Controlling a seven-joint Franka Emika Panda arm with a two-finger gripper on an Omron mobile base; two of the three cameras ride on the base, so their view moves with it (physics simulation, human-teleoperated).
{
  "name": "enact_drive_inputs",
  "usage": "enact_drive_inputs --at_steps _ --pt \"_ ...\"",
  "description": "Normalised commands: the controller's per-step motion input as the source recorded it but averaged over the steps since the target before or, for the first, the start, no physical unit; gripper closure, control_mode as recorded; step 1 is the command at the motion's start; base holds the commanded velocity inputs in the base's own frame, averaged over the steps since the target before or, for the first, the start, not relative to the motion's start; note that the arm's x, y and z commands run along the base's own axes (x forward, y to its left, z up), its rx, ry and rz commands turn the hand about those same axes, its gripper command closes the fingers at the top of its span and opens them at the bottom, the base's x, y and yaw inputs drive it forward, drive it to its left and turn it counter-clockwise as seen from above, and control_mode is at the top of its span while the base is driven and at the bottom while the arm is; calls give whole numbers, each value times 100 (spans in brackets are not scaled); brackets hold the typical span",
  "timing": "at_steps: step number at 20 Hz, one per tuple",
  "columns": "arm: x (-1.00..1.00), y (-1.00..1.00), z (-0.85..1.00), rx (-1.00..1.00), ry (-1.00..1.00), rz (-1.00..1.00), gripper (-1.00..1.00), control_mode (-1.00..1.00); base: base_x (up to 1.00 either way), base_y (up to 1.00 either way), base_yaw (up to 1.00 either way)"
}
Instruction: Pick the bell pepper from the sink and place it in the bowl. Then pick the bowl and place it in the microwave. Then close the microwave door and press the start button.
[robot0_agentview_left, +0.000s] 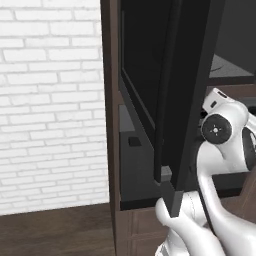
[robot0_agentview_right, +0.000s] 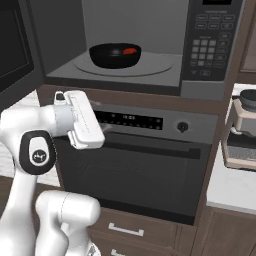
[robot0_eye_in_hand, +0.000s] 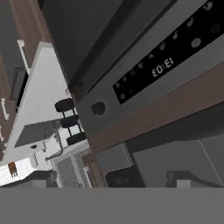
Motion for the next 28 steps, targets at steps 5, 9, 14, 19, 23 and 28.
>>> enact_drive_inputs --at_steps 5,9,14,19,23,28 --pt "0 15 -4 -24 0 -16 -100 -100 0 0 0" --pt "0 0 -17 -24 -8 -12 -100 -100 0 0 0" --pt "0 1 -12 -23 -12 -14 -100 -100 0 0 0" --pt "0 1 -15 -22 -14 -15 -100 -100 0 0 0" --pt "0 6 -16 -22 -15 -14 -100 -100 0 0 0" --pt "0 14 -14 -18 -15 -11 -100 -100 0 0 0"
